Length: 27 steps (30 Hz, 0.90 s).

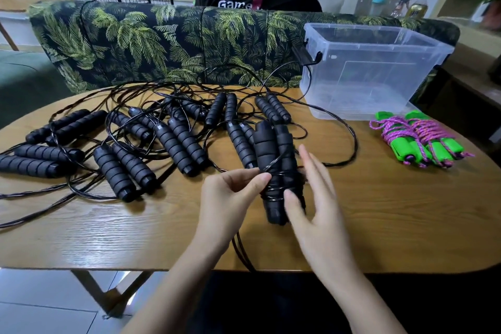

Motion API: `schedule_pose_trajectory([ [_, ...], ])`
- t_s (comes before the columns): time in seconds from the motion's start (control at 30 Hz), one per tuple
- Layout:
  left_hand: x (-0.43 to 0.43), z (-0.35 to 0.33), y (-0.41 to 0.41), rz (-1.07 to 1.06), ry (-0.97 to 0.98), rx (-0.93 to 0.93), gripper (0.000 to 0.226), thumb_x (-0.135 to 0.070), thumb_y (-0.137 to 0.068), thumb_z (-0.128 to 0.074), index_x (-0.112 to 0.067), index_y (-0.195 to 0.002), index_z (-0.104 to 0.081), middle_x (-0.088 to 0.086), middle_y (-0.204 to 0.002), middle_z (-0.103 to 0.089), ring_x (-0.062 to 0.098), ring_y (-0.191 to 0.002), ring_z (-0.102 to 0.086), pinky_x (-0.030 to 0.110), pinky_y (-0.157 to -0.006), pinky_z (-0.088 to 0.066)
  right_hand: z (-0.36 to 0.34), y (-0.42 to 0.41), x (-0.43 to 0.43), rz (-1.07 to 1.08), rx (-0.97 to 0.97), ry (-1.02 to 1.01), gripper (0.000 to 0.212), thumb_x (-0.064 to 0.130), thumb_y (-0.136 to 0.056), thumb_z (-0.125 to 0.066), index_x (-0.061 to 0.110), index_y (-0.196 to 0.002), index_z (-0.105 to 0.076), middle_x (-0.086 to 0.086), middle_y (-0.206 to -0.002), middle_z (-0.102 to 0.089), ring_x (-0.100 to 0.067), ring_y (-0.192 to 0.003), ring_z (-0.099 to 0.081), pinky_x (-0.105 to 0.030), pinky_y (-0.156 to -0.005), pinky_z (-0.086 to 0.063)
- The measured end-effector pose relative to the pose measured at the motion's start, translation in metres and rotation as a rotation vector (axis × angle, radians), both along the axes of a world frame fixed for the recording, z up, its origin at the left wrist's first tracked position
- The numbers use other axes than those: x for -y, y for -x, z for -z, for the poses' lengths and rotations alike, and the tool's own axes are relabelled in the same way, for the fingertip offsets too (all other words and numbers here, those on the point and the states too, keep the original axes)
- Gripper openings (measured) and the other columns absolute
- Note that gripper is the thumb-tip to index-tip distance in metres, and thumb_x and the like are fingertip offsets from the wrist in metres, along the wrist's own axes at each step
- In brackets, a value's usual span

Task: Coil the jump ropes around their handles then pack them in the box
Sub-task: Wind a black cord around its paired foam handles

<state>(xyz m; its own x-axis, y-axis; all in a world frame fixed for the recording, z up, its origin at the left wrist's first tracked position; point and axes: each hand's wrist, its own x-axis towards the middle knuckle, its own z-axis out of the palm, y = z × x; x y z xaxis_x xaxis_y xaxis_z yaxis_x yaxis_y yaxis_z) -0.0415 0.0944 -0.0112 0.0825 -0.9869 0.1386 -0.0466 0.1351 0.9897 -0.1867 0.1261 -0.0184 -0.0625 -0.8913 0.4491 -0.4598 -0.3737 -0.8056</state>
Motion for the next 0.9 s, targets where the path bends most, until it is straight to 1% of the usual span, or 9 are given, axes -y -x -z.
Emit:
schedule_pose_trajectory([
  [0.07,-0.004,-0.001,0.004,-0.039,0.051,0.078,0.028,-0.041,-0.066,-0.077,-0.022,-0.087,-0.076,-0.012,-0.080,-0.076,0.000,-0.080,-0.071,0.015,-0.073,-0.052,-0.001,-0.002,-0.005,-0.003,-0.197,0.003,0.074,0.038,-0.084,-0.051,0.045,-0.152,-0.022,0.020,-0.159,-0.023,0.000,-0.142,-0.032,-0.018,-0.108,-0.034],
  [0.13,-0.007,-0.004,0.007,-0.051,0.114,0.130,0.031,-0.045,-0.061,-0.077,-0.022,-0.082,-0.076,-0.013,-0.077,-0.076,-0.002,-0.075,-0.070,0.014,-0.070,-0.051,-0.002,-0.002,-0.007,0.069,-0.357,-0.012,0.083,0.055,-0.076,-0.049,0.051,-0.150,-0.012,0.024,-0.160,-0.015,-0.007,-0.138,-0.040,-0.030,-0.098,-0.047],
  [0.23,-0.011,-0.007,0.008,-0.034,0.197,0.280,0.044,-0.052,-0.062,-0.075,-0.018,-0.090,-0.079,-0.012,-0.085,-0.076,-0.006,-0.079,-0.069,0.010,-0.074,-0.050,0.000,0.002,-0.004,0.144,-0.415,-0.001,0.089,0.060,-0.074,-0.060,0.048,-0.151,-0.016,0.025,-0.159,-0.020,-0.010,-0.135,-0.045,-0.033,-0.092,-0.049],
  [0.37,-0.014,-0.008,0.004,0.061,0.270,0.425,0.045,-0.046,-0.075,-0.067,-0.015,-0.106,-0.077,-0.023,-0.099,-0.069,-0.018,-0.094,-0.061,0.000,-0.081,-0.041,0.007,0.011,0.001,0.095,-0.250,-0.007,0.086,0.024,-0.079,-0.079,0.036,-0.151,-0.033,0.016,-0.154,-0.038,-0.003,-0.134,-0.042,-0.016,-0.101,-0.039],
  [0.47,-0.011,-0.003,-0.003,0.136,0.294,0.370,0.033,-0.037,-0.081,-0.066,-0.019,-0.107,-0.076,-0.023,-0.100,-0.072,-0.010,-0.097,-0.065,0.010,-0.086,-0.048,0.008,0.013,-0.001,0.031,-0.074,-0.074,0.085,0.015,-0.080,-0.080,0.037,-0.148,-0.035,0.011,-0.144,-0.053,-0.001,-0.128,-0.050,-0.010,-0.098,-0.039],
  [0.57,-0.011,0.002,-0.002,0.131,0.287,0.261,0.018,-0.032,-0.084,-0.071,-0.030,-0.102,-0.073,-0.017,-0.099,-0.075,0.002,-0.097,-0.069,0.017,-0.086,-0.051,0.005,0.011,-0.006,0.005,0.122,-0.151,0.080,0.014,-0.082,-0.078,0.043,-0.144,-0.038,0.018,-0.121,-0.067,0.005,-0.104,-0.062,-0.013,-0.088,-0.045],
  [0.67,-0.012,0.007,0.005,0.053,0.207,0.117,0.028,-0.034,-0.081,-0.075,-0.028,-0.107,-0.065,-0.008,-0.097,-0.071,0.008,-0.095,-0.068,0.020,-0.083,-0.053,0.002,0.006,-0.012,-0.033,0.266,-0.189,0.076,0.010,-0.082,-0.075,0.043,-0.141,-0.040,0.034,-0.106,-0.067,0.011,-0.097,-0.063,-0.011,-0.085,-0.047],
  [0.77,-0.011,0.012,0.006,0.065,-0.004,-0.055,0.051,-0.040,-0.076,-0.067,-0.023,-0.123,-0.059,-0.003,-0.109,-0.071,0.008,-0.104,-0.067,0.028,-0.090,-0.053,-0.001,0.004,-0.019,-0.098,0.411,-0.207,0.069,0.012,-0.084,-0.076,0.038,-0.140,-0.044,0.031,-0.115,-0.066,0.005,-0.110,-0.062,-0.020,-0.094,-0.049],
  [0.9,-0.013,0.009,0.005,0.223,-0.139,-0.240,0.046,-0.031,-0.082,-0.062,-0.018,-0.126,-0.062,-0.001,-0.116,-0.072,0.015,-0.115,-0.065,0.035,-0.099,-0.050,0.002,0.004,-0.022,-0.217,0.547,-0.214,0.065,0.027,-0.081,-0.075,0.030,-0.140,-0.048,0.015,-0.128,-0.065,-0.006,-0.121,-0.059,-0.025,-0.099,-0.048],
])
